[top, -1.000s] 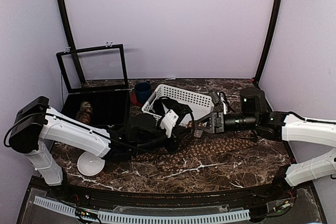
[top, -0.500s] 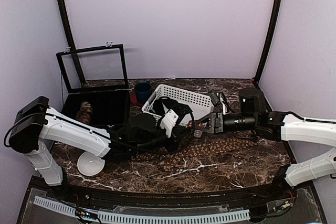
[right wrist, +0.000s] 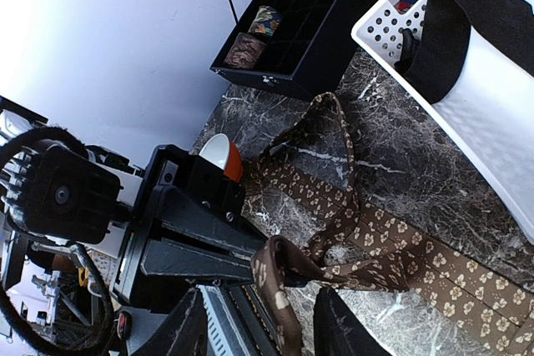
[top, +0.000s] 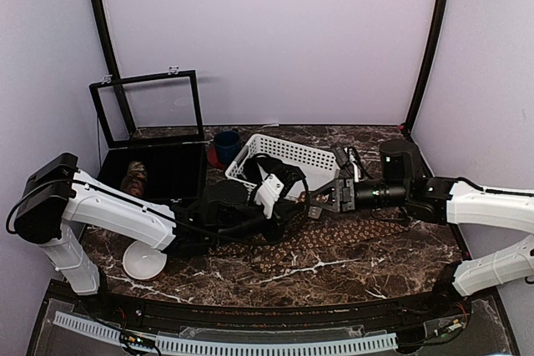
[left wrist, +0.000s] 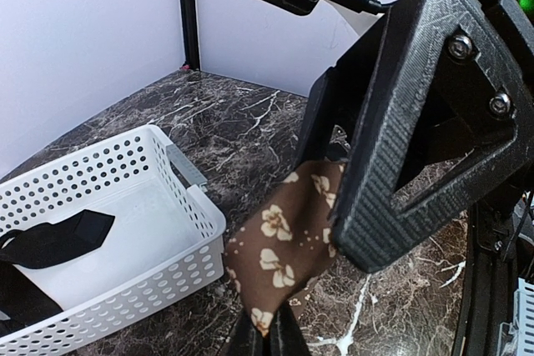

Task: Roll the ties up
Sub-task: Flatten out the tie at the center of the board.

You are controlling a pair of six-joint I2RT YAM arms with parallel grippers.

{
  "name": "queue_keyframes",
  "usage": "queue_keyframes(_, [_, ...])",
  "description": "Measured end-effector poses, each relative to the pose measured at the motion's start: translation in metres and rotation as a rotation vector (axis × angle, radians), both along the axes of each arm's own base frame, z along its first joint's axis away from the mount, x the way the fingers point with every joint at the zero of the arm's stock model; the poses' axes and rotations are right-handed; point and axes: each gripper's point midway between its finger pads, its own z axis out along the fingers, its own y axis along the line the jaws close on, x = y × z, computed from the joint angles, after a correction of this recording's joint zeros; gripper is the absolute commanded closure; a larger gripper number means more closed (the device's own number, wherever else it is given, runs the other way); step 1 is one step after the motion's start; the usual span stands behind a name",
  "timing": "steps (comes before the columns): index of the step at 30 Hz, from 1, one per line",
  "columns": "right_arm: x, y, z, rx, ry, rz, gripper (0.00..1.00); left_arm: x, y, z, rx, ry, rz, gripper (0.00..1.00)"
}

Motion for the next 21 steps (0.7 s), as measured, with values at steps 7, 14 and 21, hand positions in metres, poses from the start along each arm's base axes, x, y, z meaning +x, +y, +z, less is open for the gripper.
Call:
queue_keyframes(7, [0.0003, 0.0003, 0.0014, 0.002, -0.002, 0.000, 0.51, -0.0001, -0.0008, 0.0015, -0.004, -0.001, -0.002, 1.00])
queue_keyframes(14, [0.0048, -0.0011, 0.0007, -0.010, -0.029, -0.019, 0.64, 0.0001, -0.0017, 0.0055, -0.020, -0.006, -0.003, 1.00])
queue_keyframes(21, [0.0040, -0.0007, 0.0012, -0.007, -0.022, -0.015, 1.00, -0.0004, -0.0022, 0.0062, -0.024, -0.005, -0.006, 1.00])
